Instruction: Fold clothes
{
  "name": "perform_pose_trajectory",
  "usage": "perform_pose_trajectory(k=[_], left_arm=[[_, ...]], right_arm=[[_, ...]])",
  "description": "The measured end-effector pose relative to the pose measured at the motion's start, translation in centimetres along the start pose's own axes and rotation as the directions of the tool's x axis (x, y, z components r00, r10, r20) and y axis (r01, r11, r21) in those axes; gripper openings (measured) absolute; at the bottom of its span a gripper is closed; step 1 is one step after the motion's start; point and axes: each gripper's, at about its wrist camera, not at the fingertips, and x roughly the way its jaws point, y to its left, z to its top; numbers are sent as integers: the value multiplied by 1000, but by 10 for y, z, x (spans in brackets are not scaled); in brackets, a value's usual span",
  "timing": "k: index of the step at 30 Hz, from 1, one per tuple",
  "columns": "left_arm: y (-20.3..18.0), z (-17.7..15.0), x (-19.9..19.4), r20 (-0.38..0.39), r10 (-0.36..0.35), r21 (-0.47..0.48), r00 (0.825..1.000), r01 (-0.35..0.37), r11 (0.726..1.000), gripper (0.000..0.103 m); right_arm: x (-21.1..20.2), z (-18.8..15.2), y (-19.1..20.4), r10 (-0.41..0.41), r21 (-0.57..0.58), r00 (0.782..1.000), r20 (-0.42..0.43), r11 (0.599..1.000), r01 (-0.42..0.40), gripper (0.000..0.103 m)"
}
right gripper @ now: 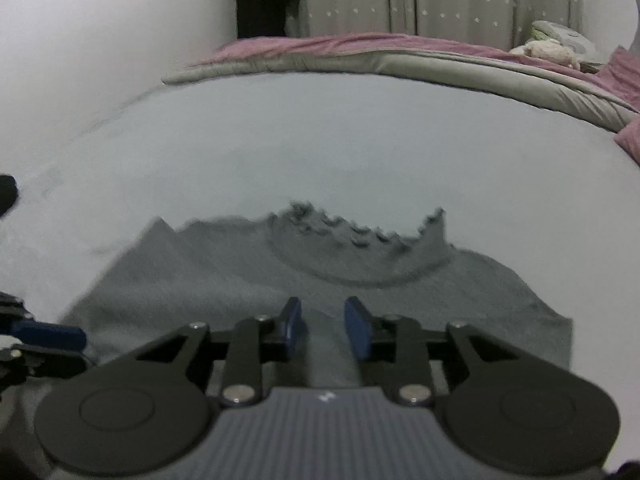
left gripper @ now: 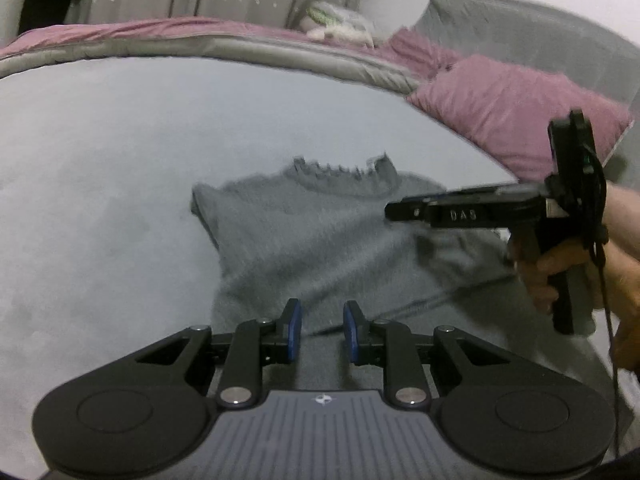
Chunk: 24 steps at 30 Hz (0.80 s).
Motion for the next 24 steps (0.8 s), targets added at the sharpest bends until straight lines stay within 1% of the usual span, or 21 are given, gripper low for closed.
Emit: perform_pose_trajectory(k=[4,7,9,10,11,14,17,21,24], left_arm=[[9,2,-8,38,13,-24,999,-12,1000,21],[13,1,-4,20,50,-22,999,-50,999,21],[17,0,-1,-17,77,-22,997,-78,997,21],[20,-1,1,-40,88,-25,995,-89,996,21],[22,-2,1,-48,80,-37,996,-82,996,21],[30,-4,1,-70,54,-75,996,-60,995,21],[34,-6,-1,-82,35,-89,996,-43,995,21],[34,-7,-1,-91,31,-80,995,-38,996,21],[32,-6,1,-98,28,-79,995,-36,996,21]], right_arm=[[3,11,25,102,-37,995,1,994,-102,27],[15,14,50,196,-61,980,-22,979,-197,27],[24,12,68,233,-92,971,-50,967,-237,27],[30,11,76,236,-108,970,-65,964,-242,27],[38,10,83,231,-124,970,-81,963,-240,27],[58,13,96,199,-155,977,-81,965,-209,27],[63,22,95,197,-133,978,-70,970,-205,29],[70,33,94,194,-103,979,-55,975,-199,34],[75,41,94,192,-81,980,-44,978,-195,34]])
